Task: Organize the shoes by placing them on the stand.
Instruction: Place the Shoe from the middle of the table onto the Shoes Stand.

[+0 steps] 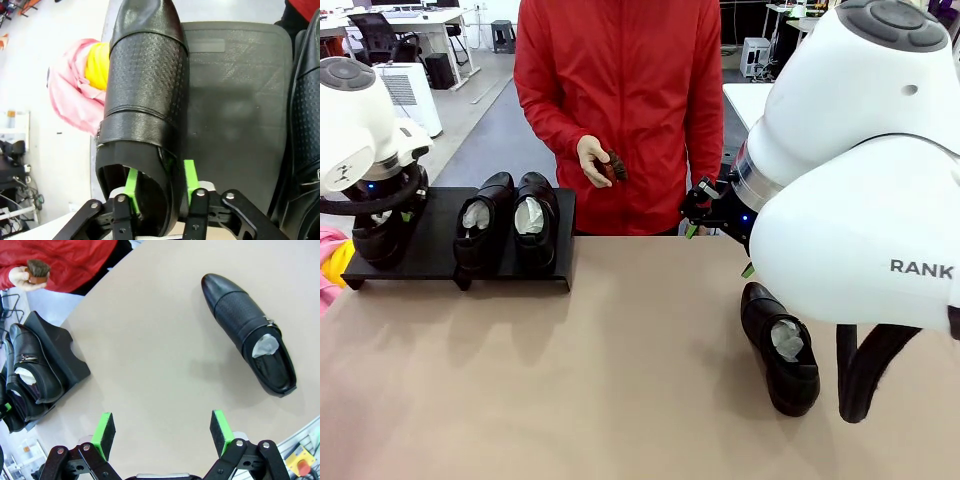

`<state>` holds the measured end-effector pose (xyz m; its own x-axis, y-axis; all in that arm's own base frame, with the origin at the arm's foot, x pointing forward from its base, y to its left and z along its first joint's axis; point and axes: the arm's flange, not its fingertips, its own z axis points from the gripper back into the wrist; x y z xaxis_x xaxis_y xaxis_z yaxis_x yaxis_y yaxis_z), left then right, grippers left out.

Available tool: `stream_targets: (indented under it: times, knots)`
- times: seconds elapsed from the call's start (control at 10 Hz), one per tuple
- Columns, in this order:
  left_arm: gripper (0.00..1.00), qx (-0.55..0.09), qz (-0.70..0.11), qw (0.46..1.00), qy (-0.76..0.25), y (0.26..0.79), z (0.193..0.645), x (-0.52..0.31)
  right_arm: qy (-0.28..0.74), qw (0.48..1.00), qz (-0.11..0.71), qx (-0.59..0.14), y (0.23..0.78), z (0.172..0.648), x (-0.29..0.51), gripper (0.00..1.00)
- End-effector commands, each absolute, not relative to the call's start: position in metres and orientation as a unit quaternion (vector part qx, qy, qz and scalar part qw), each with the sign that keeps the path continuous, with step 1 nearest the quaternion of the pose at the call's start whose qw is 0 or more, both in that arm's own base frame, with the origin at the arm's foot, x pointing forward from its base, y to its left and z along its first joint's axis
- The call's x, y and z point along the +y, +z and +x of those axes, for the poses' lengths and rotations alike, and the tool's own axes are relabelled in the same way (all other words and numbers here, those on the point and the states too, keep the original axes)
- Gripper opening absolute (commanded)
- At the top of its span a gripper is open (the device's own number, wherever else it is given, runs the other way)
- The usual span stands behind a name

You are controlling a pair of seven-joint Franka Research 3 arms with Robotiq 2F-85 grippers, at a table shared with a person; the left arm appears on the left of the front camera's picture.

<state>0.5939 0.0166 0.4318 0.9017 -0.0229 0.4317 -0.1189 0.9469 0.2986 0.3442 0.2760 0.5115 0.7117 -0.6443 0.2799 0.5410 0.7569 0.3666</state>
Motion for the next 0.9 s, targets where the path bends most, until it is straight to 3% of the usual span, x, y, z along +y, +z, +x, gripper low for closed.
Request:
stream_targets:
  times: [0.0, 0.4, 0.8]
  knots:
    - [1.00, -0.226, 0.156, 0.960, 0.048, 0.439, 0.592, 0.019, -0.314, 0.919, 0.133, -0.195, 0.513, 0.347, 0.276, 1.00]
    - [1.00, -0.253, 0.158, 0.952, 0.066, 0.468, 0.571, 0.017, -0.314, 0.919, 0.133, -0.195, 0.513, 0.347, 0.276, 1.00]
    - [1.00, -0.240, 0.154, 0.957, 0.051, 0.455, 0.588, 0.020, -0.314, 0.919, 0.133, -0.195, 0.513, 0.347, 0.276, 1.00]
